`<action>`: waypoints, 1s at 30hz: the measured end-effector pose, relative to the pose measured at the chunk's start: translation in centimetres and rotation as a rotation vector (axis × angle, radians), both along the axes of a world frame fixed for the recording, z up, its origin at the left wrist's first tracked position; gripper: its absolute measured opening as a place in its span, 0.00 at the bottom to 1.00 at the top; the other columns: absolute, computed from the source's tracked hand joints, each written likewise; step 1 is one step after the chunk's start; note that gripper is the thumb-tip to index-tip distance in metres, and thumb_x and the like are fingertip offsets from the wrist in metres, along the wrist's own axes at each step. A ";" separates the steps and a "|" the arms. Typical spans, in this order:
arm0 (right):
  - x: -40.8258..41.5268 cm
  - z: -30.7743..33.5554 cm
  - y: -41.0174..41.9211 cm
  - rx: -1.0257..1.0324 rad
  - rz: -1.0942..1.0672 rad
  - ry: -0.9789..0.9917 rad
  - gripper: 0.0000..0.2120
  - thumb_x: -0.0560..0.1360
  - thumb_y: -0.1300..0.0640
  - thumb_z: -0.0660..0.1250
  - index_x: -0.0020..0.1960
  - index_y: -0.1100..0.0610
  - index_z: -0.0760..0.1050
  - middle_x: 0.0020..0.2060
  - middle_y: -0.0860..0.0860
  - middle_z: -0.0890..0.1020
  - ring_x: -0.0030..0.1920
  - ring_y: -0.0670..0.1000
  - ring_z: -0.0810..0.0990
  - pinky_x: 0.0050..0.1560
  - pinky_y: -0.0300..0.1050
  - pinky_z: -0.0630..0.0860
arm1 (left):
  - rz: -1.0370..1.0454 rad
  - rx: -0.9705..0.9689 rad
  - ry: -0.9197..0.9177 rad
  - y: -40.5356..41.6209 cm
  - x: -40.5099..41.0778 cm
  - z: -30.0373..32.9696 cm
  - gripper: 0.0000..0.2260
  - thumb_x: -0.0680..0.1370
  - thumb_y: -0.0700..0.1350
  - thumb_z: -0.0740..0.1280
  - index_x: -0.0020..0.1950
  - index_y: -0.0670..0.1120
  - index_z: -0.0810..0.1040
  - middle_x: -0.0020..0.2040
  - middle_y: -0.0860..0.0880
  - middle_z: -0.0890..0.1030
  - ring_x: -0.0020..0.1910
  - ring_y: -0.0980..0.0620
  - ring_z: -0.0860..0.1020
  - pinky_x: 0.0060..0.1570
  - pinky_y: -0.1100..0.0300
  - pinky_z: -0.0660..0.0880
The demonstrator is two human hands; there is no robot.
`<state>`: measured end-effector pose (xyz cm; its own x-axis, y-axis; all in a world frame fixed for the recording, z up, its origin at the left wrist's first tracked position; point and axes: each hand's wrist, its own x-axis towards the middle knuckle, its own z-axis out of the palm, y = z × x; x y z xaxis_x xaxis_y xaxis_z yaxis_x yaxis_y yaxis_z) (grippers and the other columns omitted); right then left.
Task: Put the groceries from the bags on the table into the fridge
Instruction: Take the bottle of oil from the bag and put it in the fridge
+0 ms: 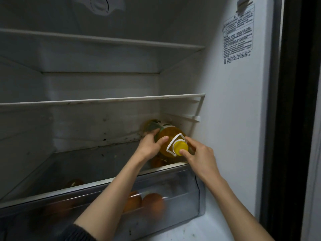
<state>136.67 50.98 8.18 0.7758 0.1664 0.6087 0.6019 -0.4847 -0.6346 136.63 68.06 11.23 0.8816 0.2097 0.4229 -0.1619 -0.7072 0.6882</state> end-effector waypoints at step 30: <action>-10.2 -2.2 -0.3 -0.300 0.309 -0.130 0.29 0.79 0.46 0.57 0.76 0.50 0.51 0.76 0.47 0.53 0.76 0.49 0.48 0.75 0.51 0.47 | 0.390 0.565 0.016 0.1 -17.2 -1.8 0.26 0.80 0.57 0.54 0.77 0.52 0.51 0.78 0.50 0.50 0.76 0.50 0.47 0.73 0.48 0.49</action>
